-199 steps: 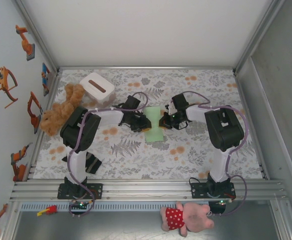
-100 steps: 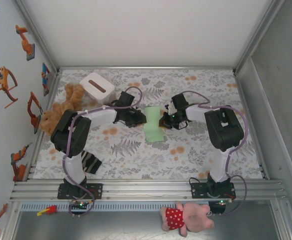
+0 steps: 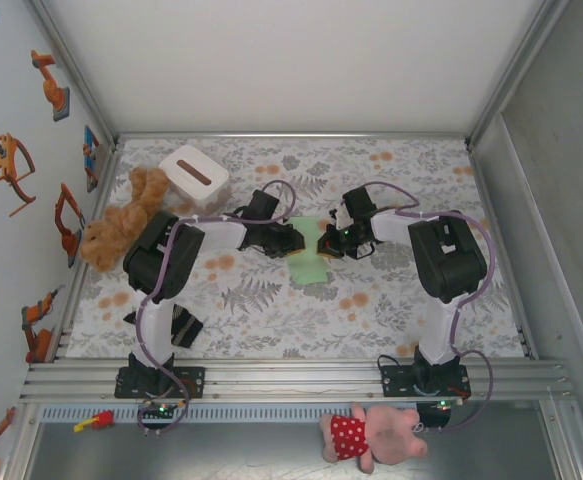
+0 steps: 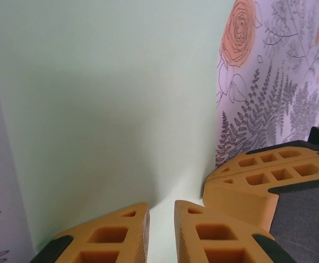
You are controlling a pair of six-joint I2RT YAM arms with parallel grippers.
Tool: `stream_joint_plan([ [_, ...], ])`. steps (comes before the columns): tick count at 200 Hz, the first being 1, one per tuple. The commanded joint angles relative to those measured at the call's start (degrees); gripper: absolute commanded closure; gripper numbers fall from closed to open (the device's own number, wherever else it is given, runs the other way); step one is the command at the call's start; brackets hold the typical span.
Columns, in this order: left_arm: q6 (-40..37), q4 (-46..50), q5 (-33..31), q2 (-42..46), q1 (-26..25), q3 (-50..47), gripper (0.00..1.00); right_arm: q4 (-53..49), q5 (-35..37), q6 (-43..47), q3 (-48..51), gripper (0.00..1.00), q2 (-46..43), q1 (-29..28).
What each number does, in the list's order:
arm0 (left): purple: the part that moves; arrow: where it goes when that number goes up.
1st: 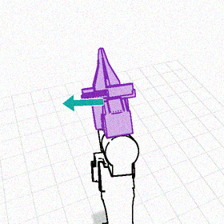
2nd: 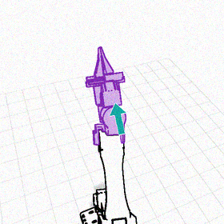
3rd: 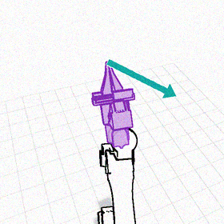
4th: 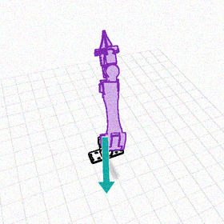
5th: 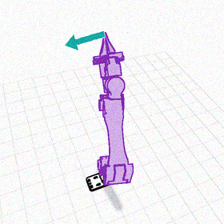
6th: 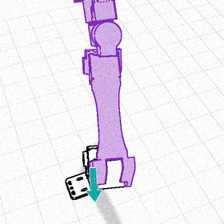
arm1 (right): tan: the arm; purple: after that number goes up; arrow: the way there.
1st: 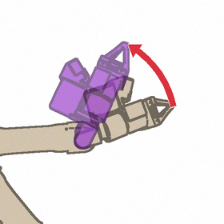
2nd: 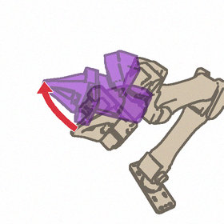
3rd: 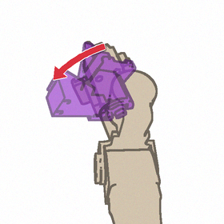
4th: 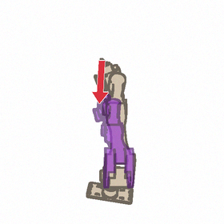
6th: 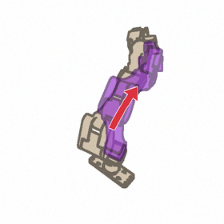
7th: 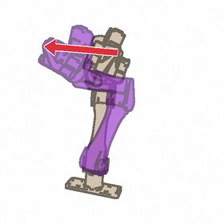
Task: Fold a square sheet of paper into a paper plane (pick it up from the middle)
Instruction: First fold the square sheet of paper in half at the center of the table.
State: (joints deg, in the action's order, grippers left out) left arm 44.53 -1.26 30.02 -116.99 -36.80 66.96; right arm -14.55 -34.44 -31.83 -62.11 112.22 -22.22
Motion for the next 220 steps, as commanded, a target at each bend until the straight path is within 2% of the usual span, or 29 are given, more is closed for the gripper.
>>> stream_joint_plan([
  [1,-0.13,2.48,-1.97,0.11,1.88,-5.26,0.79,-8.96,17.55,0.98,4.87,1.00,7.81,0.42],
  [27,-3.43,3.51,-3.12,1.86,4.21,-8.32,0.78,-8.89,17.65,1.01,5.08,1.00,8.11,0.42],
  [54,-5.94,3.24,-1.59,3.57,6.42,-8.54,0.77,-8.57,17.83,1.17,5.30,1.00,8.08,0.37],
  [75,-6.97,3.74,-1.71,6.29,6.53,-6.58,0.77,-8.48,17.74,1.21,5.24,1.00,8.07,0.42],
  [101,-3.34,-2.87,1.34,7.74,4.52,-5.20,0.77,-8.39,17.39,1.03,5.24,1.00,8.09,0.42],
  [125,-1.70,-4.15,1.01,5.25,1.56,-2.07,0.77,-8.28,17.47,0.95,5.36,1.00,8.17,0.38],
  [150,-0.14,-4.98,1.17,1.08,0.77,0.46,0.77,-8.04,17.15,0.82,5.42,1.00,8.59,0.42],
  [182,0.11,-4.93,0.79,-1.44,1.75,1.45,0.77,-7.93,17.17,0.93,5.59,1.00,8.57,0.42],
  [220,-0.60,-4.86,-0.04,-1.81,5.63,-1.37,0.77,-7.94,17.62,0.98,5.77,1.00,8.74,0.41],
])
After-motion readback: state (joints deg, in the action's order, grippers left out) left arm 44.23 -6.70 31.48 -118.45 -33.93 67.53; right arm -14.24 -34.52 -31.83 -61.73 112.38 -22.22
